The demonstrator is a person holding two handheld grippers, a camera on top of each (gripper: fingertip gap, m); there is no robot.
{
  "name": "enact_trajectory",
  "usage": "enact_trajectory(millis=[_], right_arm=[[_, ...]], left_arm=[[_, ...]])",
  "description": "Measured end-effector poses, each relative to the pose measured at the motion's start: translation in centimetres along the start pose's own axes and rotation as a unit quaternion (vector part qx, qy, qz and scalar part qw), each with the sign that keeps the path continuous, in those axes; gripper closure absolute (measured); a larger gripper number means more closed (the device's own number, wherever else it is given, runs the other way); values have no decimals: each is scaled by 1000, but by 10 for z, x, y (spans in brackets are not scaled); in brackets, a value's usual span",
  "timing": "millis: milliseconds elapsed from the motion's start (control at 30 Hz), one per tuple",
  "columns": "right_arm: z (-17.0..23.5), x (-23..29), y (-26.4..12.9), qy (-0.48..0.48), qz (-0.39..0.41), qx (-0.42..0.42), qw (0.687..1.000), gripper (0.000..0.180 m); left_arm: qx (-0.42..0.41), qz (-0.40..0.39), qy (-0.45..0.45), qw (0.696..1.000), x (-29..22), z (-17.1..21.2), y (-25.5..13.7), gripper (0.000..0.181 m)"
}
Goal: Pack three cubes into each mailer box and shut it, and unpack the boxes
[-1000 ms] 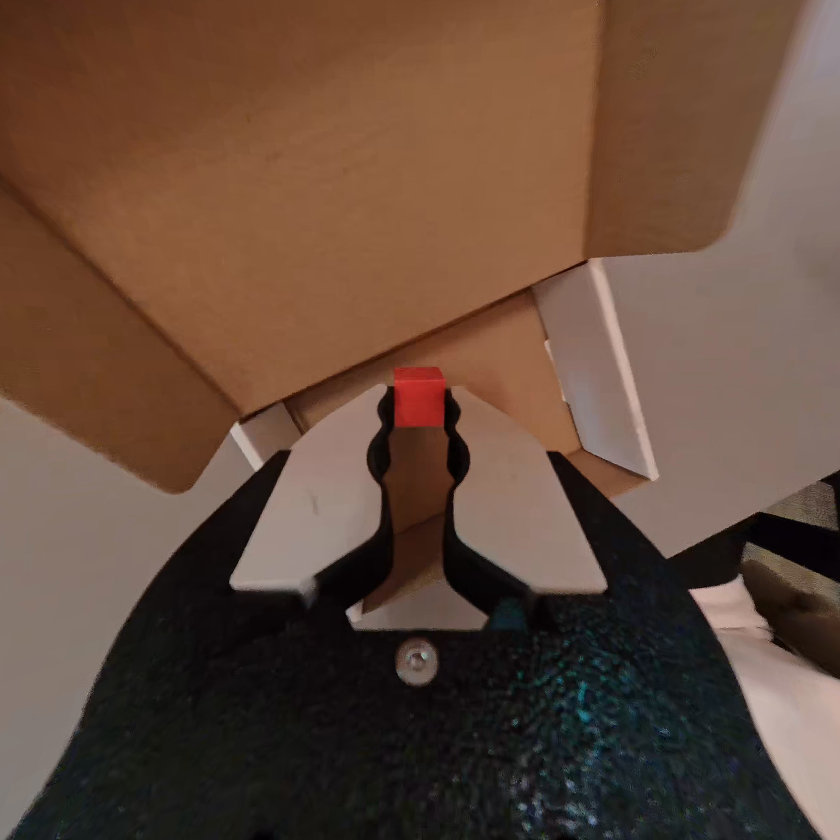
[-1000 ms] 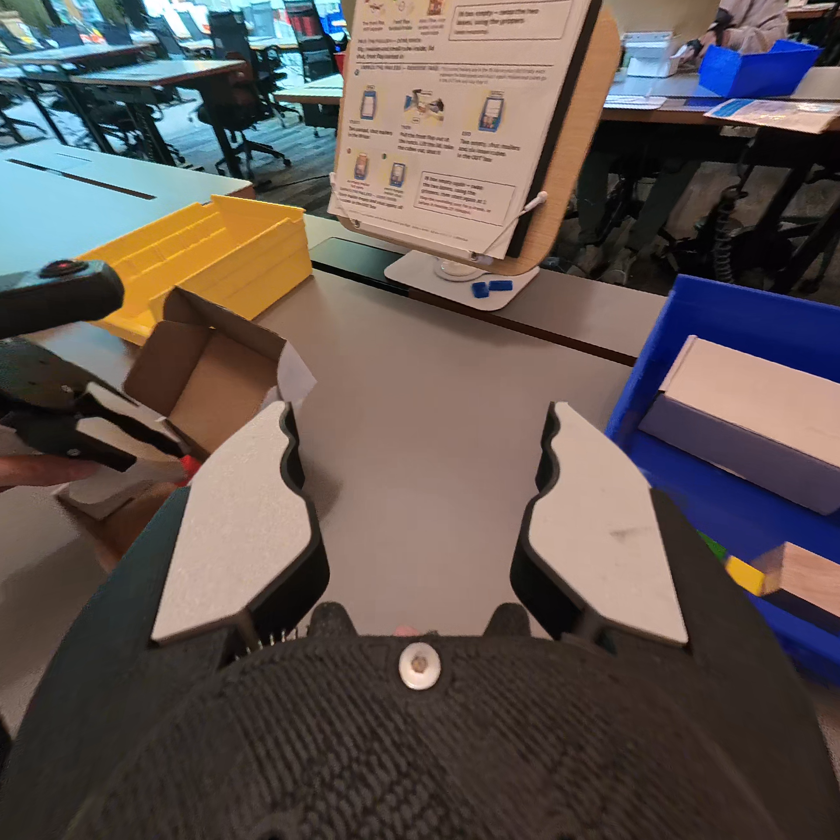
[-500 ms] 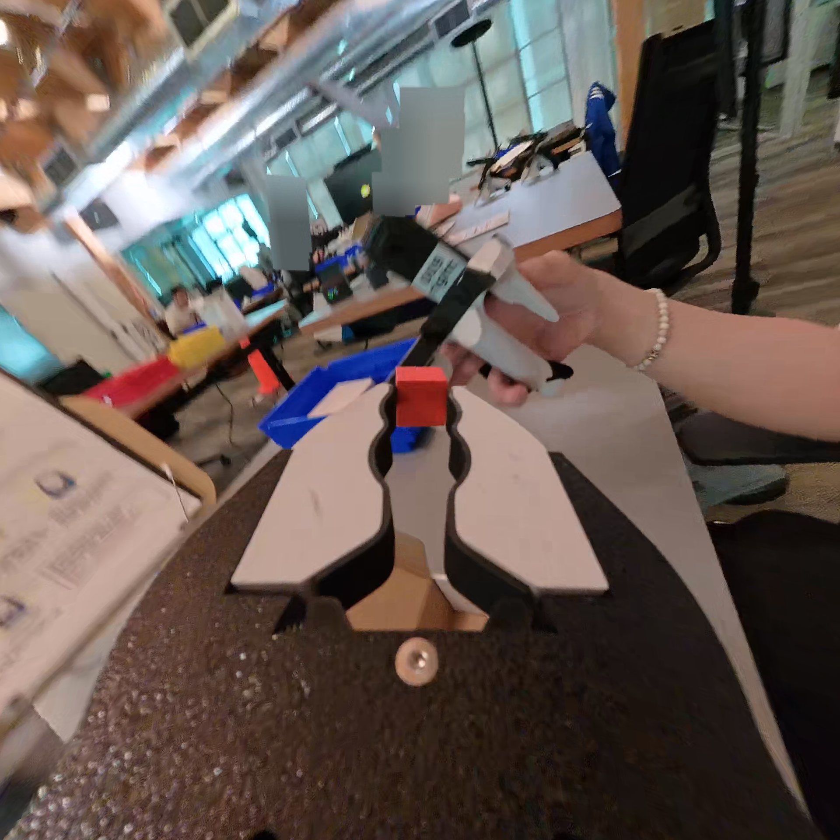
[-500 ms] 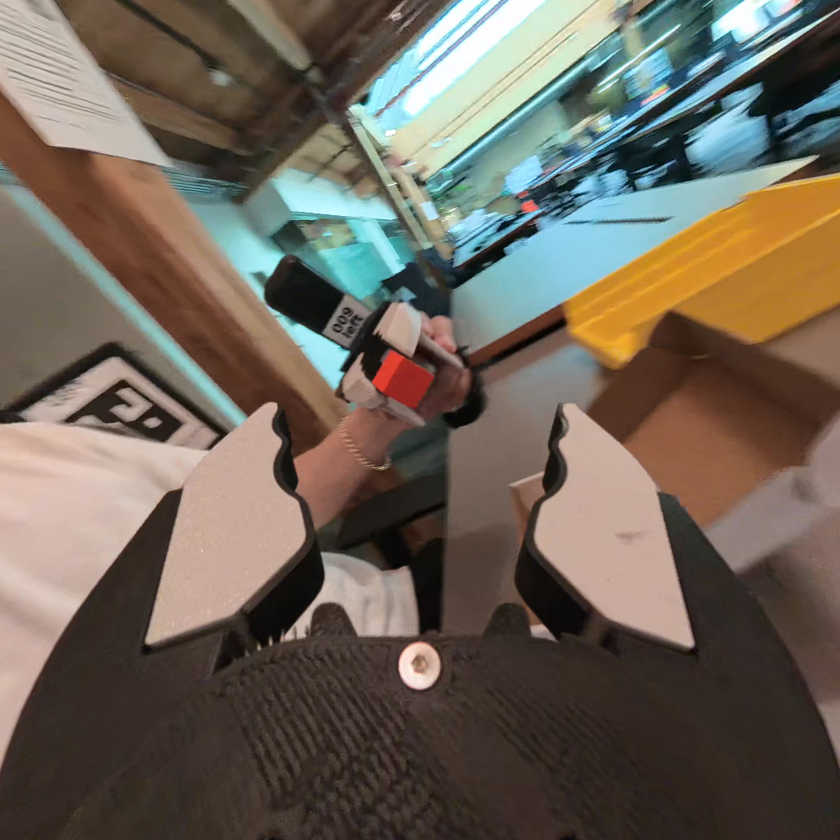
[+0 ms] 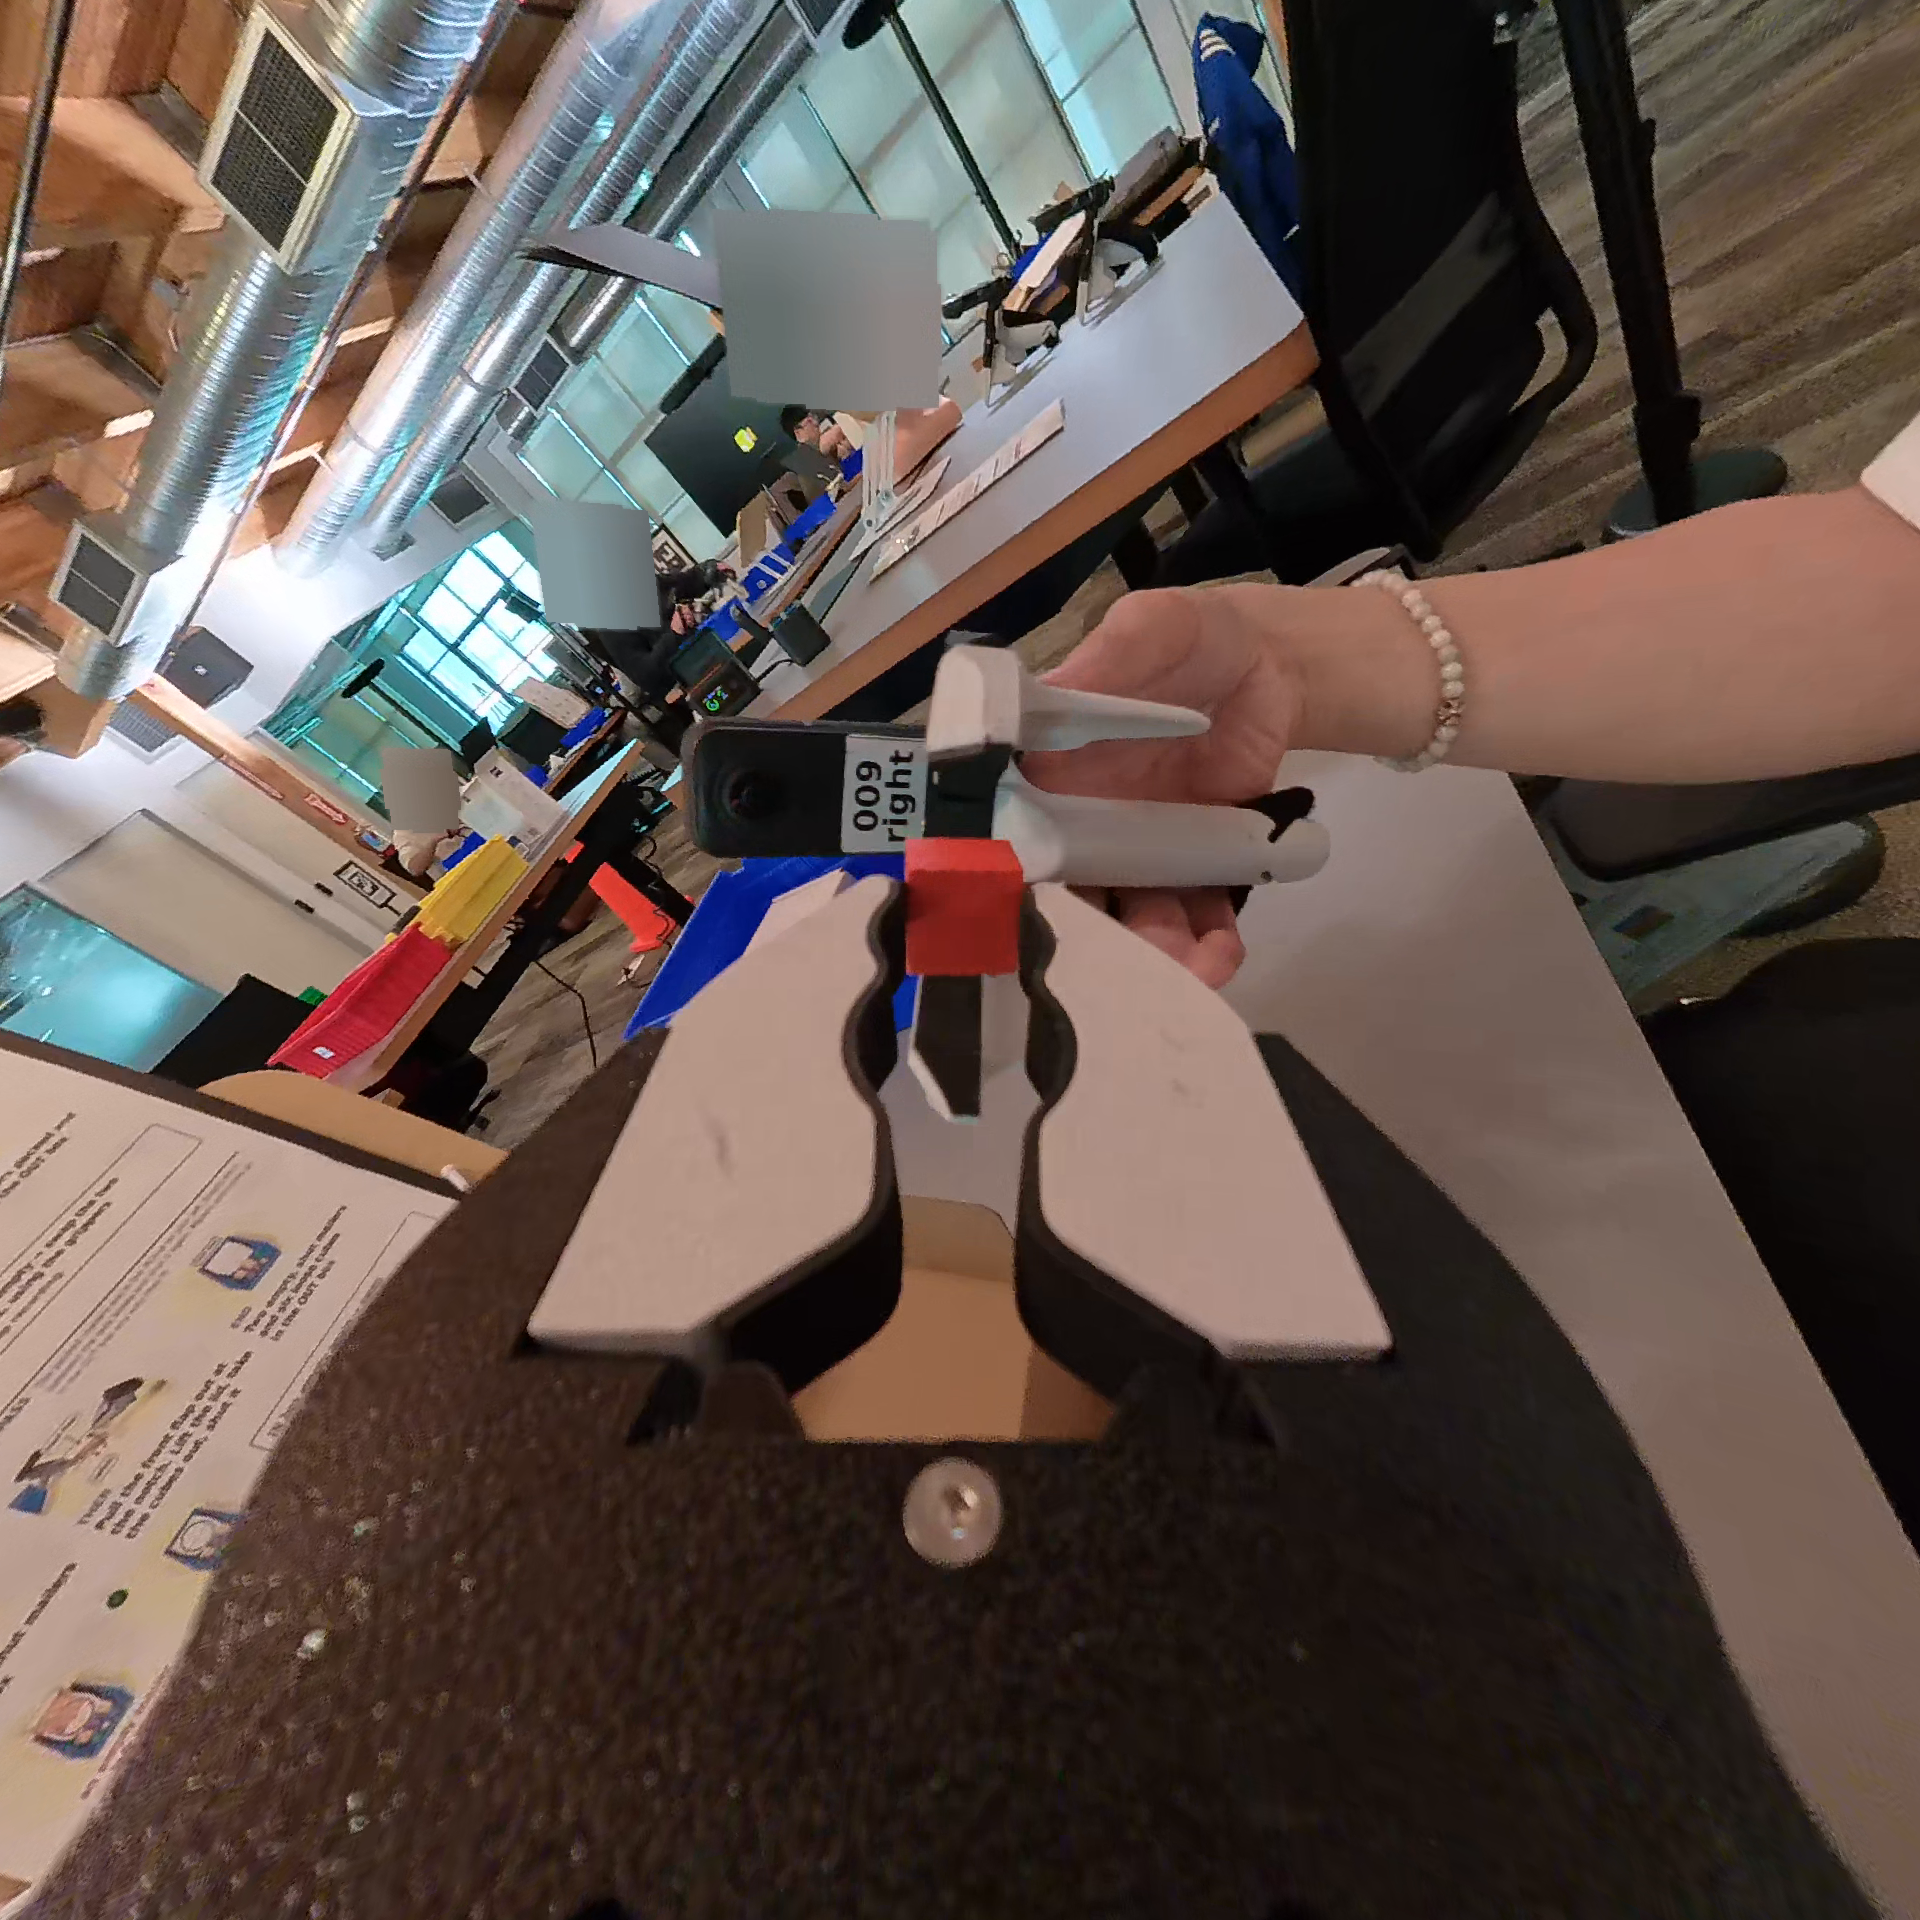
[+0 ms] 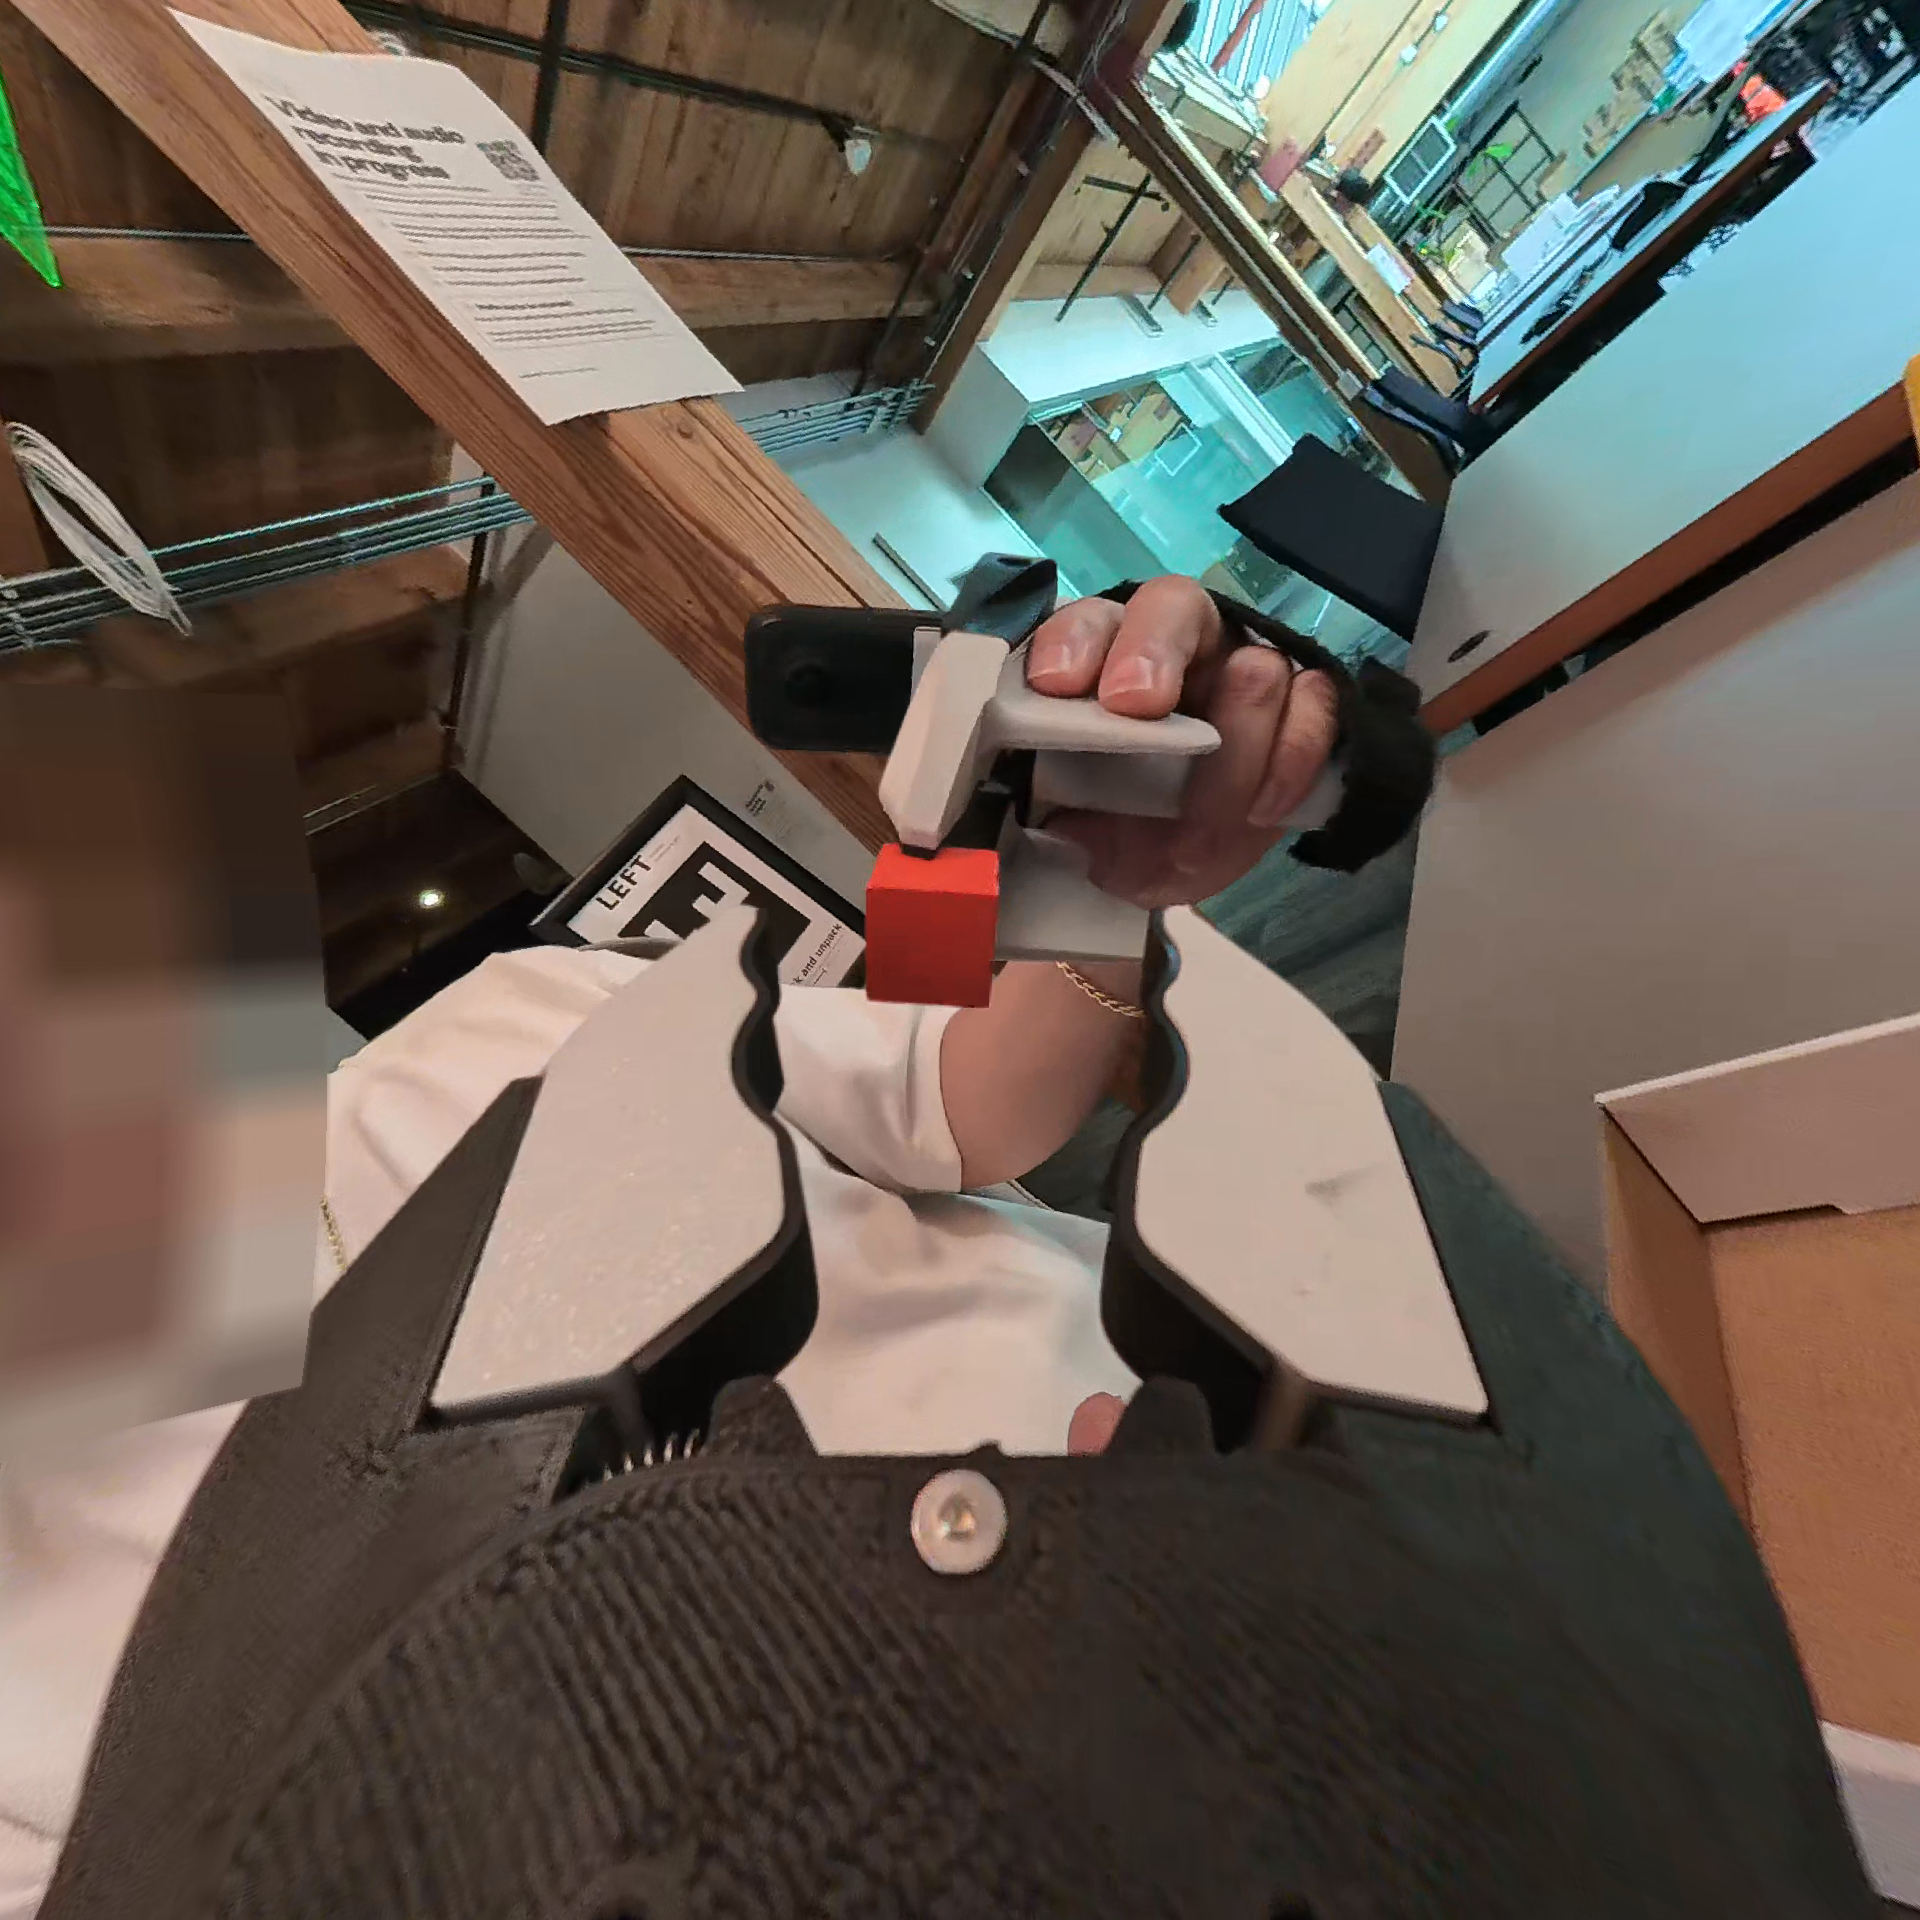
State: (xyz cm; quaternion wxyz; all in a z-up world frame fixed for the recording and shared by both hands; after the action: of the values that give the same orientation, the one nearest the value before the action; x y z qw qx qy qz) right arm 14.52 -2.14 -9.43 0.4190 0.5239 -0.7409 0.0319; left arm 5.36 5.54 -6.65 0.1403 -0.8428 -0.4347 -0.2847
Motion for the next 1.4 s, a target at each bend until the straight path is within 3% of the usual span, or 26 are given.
enact_trajectory(millis=[67, 133, 333, 433, 533, 633, 700, 733, 900, 1100, 1167, 1200, 1267, 1300, 1400], right_arm=[[0, -1, -2, 6, 0, -3, 1000, 124], [2, -1, -3, 11, -11, 10, 1000, 155], [-10, -1, -13, -16, 40, -11, 999, 157], [-27, 7, -48, -75, 165, -53, 982, 157], [-41, 30, -119, -151, 390, -89, 904, 158], [-47, 65, -207, -185, 612, -112, 761, 157], [-53, 78, -259, -174, 698, -105, 686, 158], [-56, 78, -280, -151, 718, -97, 672, 157], [-63, 43, -347, -16, 765, -31, 643, 157], [-51, 1, -365, 115, 757, 44, 641, 157], [-49, -7, -365, 121, 753, 57, 645, 156], [-47, -8, -363, 128, 745, 61, 651, 146], [-49, -3, -362, 116, 762, 50, 636, 117], [-53, 3, -357, 93, 768, 39, 633, 110], [-63, 28, -316, -10, 756, 14, 654, 112]], left_arm=[[4, 0, 4, 1000, -2, 3, 0, 161], [7, 1, 7, 1000, -4, 5, 2, 161], [30, -78, -27, 996, 3, 9, 3, 148], [61, -167, -44, 983, 11, 18, -6, 142], [164, -204, -90, 961, 11, 38, -22, 142], [247, -227, -161, 928, 8, 63, -40, 141], [256, -242, -198, 915, 5, 76, -46, 140], [254, -244, -216, 911, 3, 82, -47, 140], [299, -204, -269, 893, -15, 109, -41, 140], [411, -182, -214, 867, -22, 132, -47, 133], [401, -178, -225, 870, -21, 133, -47, 133], [390, -176, -240, 871, -21, 132, -47, 132], [373, -180, -271, 869, -17, 131, -50, 131], [368, -184, -286, 866, -14, 132, -52, 131], [363, -213, -312, 852, 0, 136, -61, 132]])
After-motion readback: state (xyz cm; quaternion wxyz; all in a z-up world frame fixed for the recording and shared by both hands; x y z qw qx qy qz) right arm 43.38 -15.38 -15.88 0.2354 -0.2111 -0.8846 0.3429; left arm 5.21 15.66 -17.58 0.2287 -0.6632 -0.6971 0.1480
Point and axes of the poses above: each gripper's, where its closed fingertips meet, y out along the fingers, z out of its underside, x = y × z across the jaws, the point moved 7 cm from there along -y, back along the fingers, and after that the axes turned 9 degrees about -z, right-handed, at the moved point
